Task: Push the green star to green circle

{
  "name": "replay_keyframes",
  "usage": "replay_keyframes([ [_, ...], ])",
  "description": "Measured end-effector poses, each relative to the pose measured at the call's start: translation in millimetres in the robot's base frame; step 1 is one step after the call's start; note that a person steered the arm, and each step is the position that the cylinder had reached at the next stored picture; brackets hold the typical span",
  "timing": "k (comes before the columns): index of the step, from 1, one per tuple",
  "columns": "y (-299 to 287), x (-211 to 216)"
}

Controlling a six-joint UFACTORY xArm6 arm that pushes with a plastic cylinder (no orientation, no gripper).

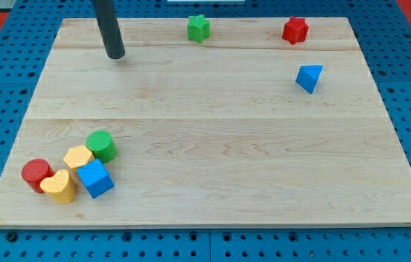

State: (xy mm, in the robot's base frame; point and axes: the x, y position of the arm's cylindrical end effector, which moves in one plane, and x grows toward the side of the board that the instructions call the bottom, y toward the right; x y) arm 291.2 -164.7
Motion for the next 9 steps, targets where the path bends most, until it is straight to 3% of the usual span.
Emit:
replay_keyframes([
  [2,13.9,-91.1],
  [9,180.6,-97.4],
])
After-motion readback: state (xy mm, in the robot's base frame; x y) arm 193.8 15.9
